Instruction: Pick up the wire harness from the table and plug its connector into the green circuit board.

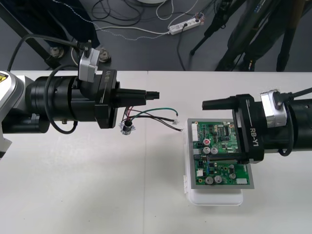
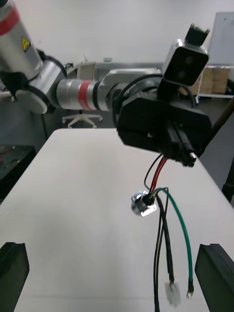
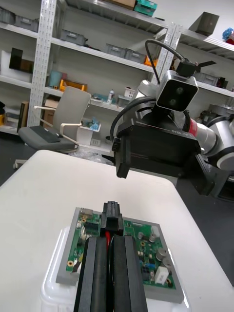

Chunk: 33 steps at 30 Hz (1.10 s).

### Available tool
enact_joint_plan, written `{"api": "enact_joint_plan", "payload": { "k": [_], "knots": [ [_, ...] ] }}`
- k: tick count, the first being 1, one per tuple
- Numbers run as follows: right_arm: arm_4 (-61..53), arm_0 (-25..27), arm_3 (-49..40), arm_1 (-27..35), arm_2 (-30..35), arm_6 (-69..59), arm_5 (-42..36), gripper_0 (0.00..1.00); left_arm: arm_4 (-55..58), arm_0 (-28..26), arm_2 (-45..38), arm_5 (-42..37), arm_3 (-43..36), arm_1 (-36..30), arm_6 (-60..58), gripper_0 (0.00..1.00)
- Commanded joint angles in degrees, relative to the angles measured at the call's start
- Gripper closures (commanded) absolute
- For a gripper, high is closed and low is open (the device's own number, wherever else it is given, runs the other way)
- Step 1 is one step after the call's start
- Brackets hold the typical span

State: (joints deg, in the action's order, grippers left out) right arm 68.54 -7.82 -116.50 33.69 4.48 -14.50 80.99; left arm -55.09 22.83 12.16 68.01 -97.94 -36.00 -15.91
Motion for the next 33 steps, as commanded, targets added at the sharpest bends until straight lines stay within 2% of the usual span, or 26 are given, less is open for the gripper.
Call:
{"api": "enact_joint_plan", "payload": {
  "k": [1, 8, 15, 24, 33],
  "knots": [
    [2.4, 0.7, -2.2, 4.6, 2.3, -6.9, 3.8, 0.0, -0.1, -0.9, -1.8, 4.6, 1.4, -0.2, 6.6, 1.0],
    [7.1, 0.7, -2.2, 8.4, 5.0, -11.4, 9.0, 0.0, -0.7, -0.9, -1.8, 7.4, 4.9, 0.4, 8.6, 1.0],
    [13.6, 0.6, -2.2, 10.3, 8.4, -12.6, 9.0, 0.0, -2.6, -1.6, -1.8, 7.7, 5.7, 0.8, 9.7, 1.0],
    [20.9, 2.5, -2.2, 15.6, 7.9, -11.8, 9.0, 0.0, -5.0, -3.8, -1.8, 8.3, 6.3, 2.5, 9.9, 1.0],
    [30.3, 3.8, -2.2, 18.0, 6.6, -11.3, 9.0, 0.0, -6.6, -6.7, -1.8, 8.6, 6.3, 4.1, 11.1, 1.0]
  ]
}}
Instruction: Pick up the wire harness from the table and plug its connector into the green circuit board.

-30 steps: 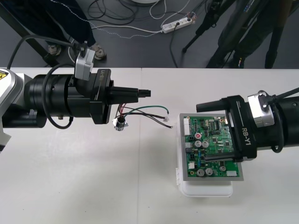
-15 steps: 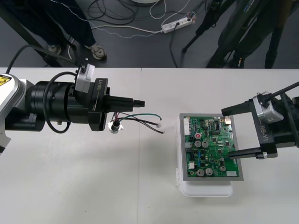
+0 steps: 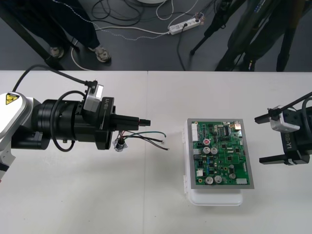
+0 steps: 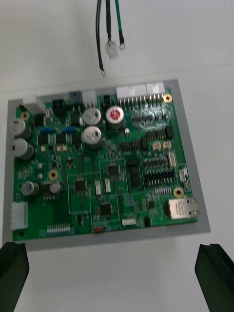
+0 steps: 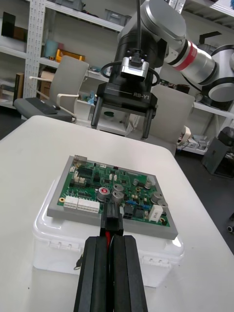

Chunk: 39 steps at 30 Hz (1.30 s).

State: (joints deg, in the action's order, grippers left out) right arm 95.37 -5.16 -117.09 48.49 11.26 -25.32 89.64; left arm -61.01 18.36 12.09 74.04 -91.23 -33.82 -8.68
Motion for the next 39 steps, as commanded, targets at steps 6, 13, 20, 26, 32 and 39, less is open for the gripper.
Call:
{"api": "enact_joint_plan", "payload": {
  "k": [6, 13, 20, 26, 32, 39],
  "knots": [
    [9.7, 1.1, -2.5, 3.4, -2.6, -0.3, 0.4, 0.0, -1.7, -4.4, -1.7, 2.7, -0.4, 3.4, 5.1, 1.0],
    [19.2, 1.1, -5.1, 3.4, -6.1, -0.5, 0.4, 0.0, -4.8, -6.1, -2.1, 2.9, -0.4, 5.3, 7.1, 1.0],
    [22.1, 0.4, -5.3, 3.4, -8.7, -0.8, 0.4, 0.0, -8.2, -6.2, -2.5, 2.9, 0.4, 7.2, 8.0, 1.0],
    [28.0, -1.1, -5.7, 3.4, -12.8, -1.0, 0.4, 0.0, -8.7, -5.1, -2.5, 3.4, 4.5, 8.9, 11.1, 1.0],
    [32.5, -2.0, -5.6, 2.0, -14.9, -2.1, 0.4, 0.0, -9.8, -3.9, -2.1, 4.2, 7.2, 9.6, 12.6, 1.0],
    [39.5, -4.1, -5.6, -0.1, -18.9, -3.4, 0.4, 0.0, -12.0, -3.6, -1.5, 4.1, 7.3, 10.5, 13.2, 1.0]
  ]
}}
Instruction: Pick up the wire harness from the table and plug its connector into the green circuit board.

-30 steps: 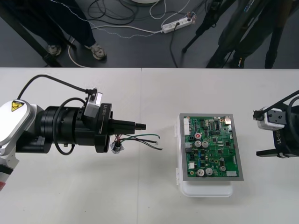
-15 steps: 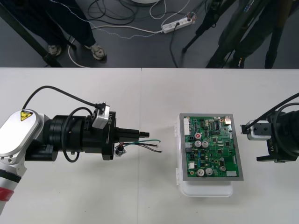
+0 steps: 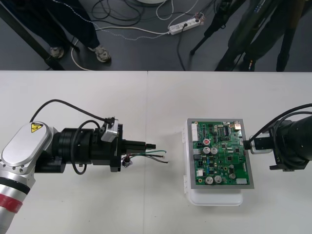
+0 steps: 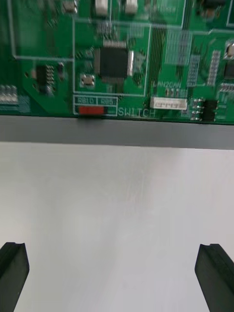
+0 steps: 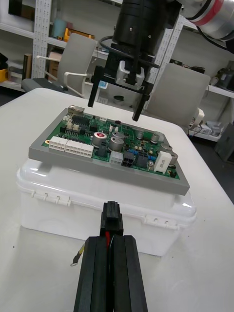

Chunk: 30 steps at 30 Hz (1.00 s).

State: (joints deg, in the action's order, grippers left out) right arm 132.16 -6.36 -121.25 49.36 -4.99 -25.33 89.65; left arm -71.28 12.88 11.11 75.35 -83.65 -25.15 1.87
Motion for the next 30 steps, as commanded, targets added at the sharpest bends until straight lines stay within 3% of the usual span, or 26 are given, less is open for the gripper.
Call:
{"api": "enact_joint_plan", "payload": {
  "k": [1, 14, 30],
  "knots": [
    [2.9, -3.0, -1.4, -1.0, -2.7, -3.6, 0.3, 0.0, -2.0, 2.0, -0.5, 2.8, -0.4, 2.0, 2.7, 1.0],
    [7.5, -4.4, -2.3, -1.5, -7.9, -12.5, 0.3, 0.0, -8.7, 3.4, -0.1, 2.5, -0.3, 4.8, 1.4, 1.0],
    [6.3, -5.0, -2.5, -2.2, -9.0, -9.3, 0.3, 0.0, -9.4, 4.1, 4.4, -3.3, -0.3, 6.9, 0.2, 1.0]
  ]
}}
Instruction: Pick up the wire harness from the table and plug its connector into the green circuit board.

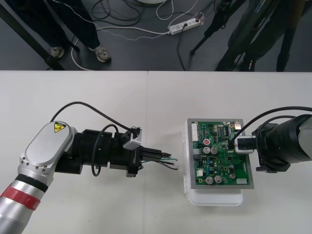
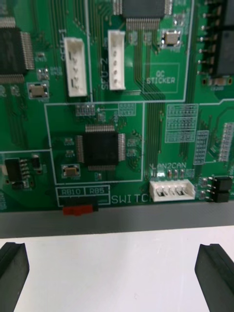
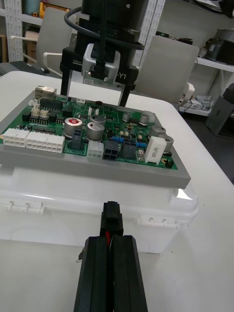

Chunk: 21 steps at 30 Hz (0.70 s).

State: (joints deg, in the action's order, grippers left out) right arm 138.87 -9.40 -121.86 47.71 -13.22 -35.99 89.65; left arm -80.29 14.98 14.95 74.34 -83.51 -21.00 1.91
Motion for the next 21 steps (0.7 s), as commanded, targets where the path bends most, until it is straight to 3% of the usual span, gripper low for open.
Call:
{"api": "enact_joint_plan", "payload": {
  "k": [1, 21],
  "knots": [
    [-0.6, -2.0, -2.0, -0.7, -0.7, 1.6, 0.3, 0.0, -0.6, 1.9, 0.3, -2.3, -0.4, 3.0, 0.3, 1.0],
    [-0.6, -2.3, -2.4, -1.5, -2.2, 3.2, 0.3, 0.0, -1.2, 3.1, -0.1, -2.3, 0.8, 4.6, 1.9, 1.0]
  ]
}}
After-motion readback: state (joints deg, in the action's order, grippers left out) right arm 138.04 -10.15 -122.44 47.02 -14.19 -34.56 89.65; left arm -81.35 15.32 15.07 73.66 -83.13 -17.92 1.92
